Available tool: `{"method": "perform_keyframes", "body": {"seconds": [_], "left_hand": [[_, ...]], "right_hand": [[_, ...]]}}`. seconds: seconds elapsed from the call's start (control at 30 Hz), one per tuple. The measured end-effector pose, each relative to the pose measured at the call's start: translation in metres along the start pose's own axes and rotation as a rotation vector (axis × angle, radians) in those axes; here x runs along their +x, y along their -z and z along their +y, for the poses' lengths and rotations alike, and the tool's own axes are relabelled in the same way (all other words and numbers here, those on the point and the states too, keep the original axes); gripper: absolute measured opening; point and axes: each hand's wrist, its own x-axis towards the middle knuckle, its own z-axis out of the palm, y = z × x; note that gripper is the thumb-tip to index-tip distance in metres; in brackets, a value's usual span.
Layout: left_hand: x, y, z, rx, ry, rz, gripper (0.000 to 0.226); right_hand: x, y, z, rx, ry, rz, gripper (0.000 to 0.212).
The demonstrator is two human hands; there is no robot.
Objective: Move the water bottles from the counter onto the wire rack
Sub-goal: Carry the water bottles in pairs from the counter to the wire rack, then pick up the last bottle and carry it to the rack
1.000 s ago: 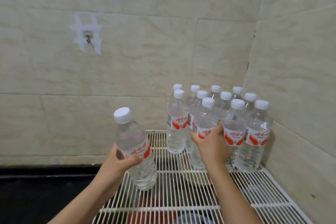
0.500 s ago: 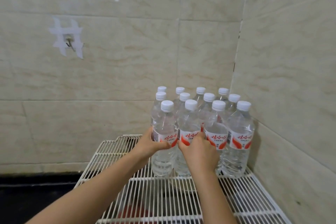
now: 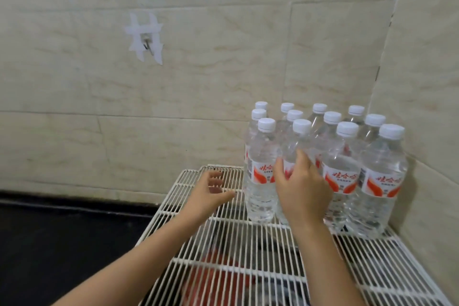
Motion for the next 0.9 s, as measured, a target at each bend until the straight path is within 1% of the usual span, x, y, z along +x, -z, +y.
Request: {"method": "perform_keyframes", "body": {"seconds": [0.03, 0.07, 0.17, 0.27, 0.37, 0.47, 0.53, 0.63, 0.73, 0.83, 0.9], "left_hand": [[-0.006, 0.016, -0.007, 0.011, 0.004, 0.027, 0.046], [-0.013, 0.034, -0.014, 0.024, 0.016, 0.064, 0.042], [-0.041, 0.097, -0.038, 0.066, 0.072, 0.238, 0.035], [-0.079, 0.166, -0.065, 0.151, 0.094, 0.462, 0.032], [-0.124, 0.229, -0.097, 0.215, 0.172, 0.622, 0.029], [-0.167, 0.281, -0.131, 0.238, 0.279, 0.717, 0.028], [-0.195, 0.312, -0.153, 0.246, 0.344, 0.77, 0.028], [-0.234, 0.362, -0.182, 0.245, 0.425, 0.85, 0.029], [-0.273, 0.42, -0.201, 0.251, 0.492, 0.914, 0.03], [-0.319, 0.484, -0.22, 0.309, 0.536, 0.943, 0.032], [-0.339, 0.517, -0.229, 0.343, 0.536, 0.931, 0.033]], "right_hand": [[-0.004, -0.003, -0.004, 0.054, 0.125, 0.027, 0.028], [-0.008, -0.007, -0.009, 0.085, 0.245, 0.008, 0.024], [-0.024, -0.021, -0.023, 0.145, 0.527, -0.164, 0.019], [-0.04, -0.03, -0.037, 0.202, 0.666, -0.304, 0.012], [-0.05, -0.04, -0.065, 0.179, 0.759, -0.438, 0.01], [-0.063, -0.053, -0.121, 0.118, 0.836, -0.577, 0.015], [-0.078, -0.07, -0.168, 0.097, 0.886, -0.647, 0.024], [-0.118, -0.108, -0.234, 0.148, 0.873, -0.835, 0.041], [-0.166, -0.143, -0.301, 0.137, 0.896, -0.933, 0.044], [-0.214, -0.179, -0.367, 0.098, 0.851, -1.076, 0.044], [-0.235, -0.199, -0.395, 0.076, 0.745, -1.167, 0.043]]}}
